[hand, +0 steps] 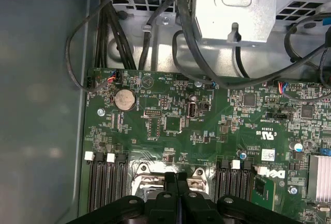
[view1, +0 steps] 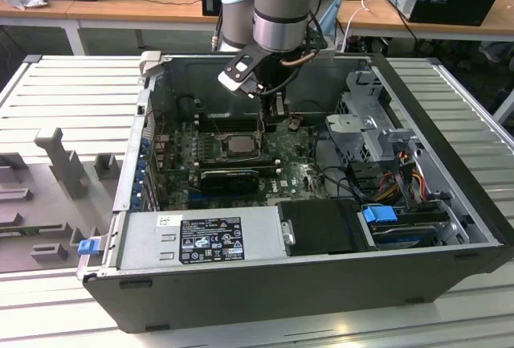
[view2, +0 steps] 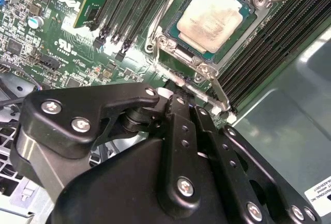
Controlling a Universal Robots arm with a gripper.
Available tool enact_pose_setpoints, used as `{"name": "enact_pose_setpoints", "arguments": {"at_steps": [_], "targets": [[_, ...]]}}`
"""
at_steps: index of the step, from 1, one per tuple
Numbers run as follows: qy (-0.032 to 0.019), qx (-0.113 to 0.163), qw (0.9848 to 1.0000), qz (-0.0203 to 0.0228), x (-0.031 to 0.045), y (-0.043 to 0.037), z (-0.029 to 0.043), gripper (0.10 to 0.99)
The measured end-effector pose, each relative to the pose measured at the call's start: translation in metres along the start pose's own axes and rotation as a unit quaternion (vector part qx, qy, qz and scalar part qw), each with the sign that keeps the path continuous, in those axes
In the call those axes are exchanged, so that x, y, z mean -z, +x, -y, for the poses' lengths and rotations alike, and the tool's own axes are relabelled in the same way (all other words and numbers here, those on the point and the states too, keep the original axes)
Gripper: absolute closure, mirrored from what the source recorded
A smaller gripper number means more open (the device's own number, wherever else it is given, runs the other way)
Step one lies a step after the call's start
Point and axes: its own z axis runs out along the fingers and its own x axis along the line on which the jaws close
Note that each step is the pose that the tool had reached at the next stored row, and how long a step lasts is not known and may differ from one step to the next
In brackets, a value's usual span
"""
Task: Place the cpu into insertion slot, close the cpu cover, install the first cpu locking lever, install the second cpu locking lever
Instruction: 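Close the cpu cover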
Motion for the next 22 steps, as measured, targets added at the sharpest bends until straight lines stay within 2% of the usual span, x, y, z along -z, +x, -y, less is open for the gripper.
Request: {"name": "enact_pose_setpoints", "arguments": {"at_steps": [14, 19, 22], "targets": [[0.0, 0.0, 1.0, -0.0001, -0.0003, 0.0005, 0.0084, 0.98], [0.0001, 0.0, 1.0, 0.0, -0.0048, 0.0006, 0.0113, 0.98], [0.0, 0.0, 1.0, 0.0, -0.0115, 0.0006, 0.0127, 0.98]]}}
